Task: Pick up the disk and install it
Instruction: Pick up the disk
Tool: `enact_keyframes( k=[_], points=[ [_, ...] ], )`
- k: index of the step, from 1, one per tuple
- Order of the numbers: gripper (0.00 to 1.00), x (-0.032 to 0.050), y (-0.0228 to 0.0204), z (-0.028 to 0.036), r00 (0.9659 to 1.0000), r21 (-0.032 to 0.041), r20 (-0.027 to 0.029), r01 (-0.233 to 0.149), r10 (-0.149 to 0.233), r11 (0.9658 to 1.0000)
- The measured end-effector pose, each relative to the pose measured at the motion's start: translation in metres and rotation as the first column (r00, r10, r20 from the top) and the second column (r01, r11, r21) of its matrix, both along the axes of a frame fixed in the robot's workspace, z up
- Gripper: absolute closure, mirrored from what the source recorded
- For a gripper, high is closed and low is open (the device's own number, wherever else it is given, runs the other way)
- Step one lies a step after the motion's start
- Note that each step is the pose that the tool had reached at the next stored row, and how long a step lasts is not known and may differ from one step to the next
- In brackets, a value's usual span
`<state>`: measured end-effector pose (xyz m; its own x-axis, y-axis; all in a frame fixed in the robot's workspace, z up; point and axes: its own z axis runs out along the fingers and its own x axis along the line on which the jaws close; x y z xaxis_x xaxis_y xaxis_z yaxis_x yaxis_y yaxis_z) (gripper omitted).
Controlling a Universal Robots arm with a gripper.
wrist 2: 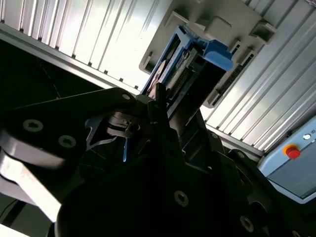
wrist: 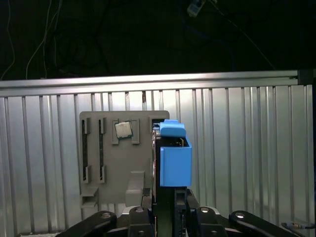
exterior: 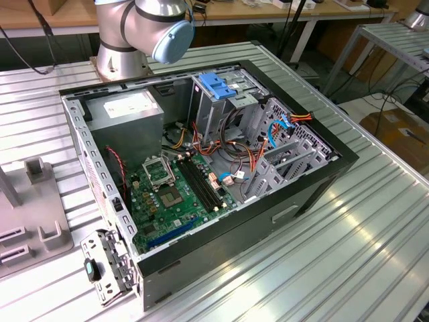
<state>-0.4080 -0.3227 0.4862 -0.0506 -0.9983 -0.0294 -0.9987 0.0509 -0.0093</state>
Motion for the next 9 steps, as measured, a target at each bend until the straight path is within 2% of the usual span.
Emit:
enact_keyframes(
  k=[1, 2, 3, 9],
  points=[
    [0.65, 0.0026, 0.0000, 0.0001, 1.0000, -0.0001, -0.0002, 0.000, 0.000, 1.0000],
    [0.65, 0.0102, 0.0000, 0.0000, 1.0000, 0.0000, 0.0000, 0.000, 0.000, 1.0000],
    [0.65, 0.0131, 0.0000, 0.0001, 1.0000, 0.0000, -0.0001, 0.000, 0.000, 1.0000],
    [0.65, 0.0238, 0.0000, 0.0000, 1.0000, 0.0000, -0.0001, 0.000, 0.000, 1.0000]
  ],
)
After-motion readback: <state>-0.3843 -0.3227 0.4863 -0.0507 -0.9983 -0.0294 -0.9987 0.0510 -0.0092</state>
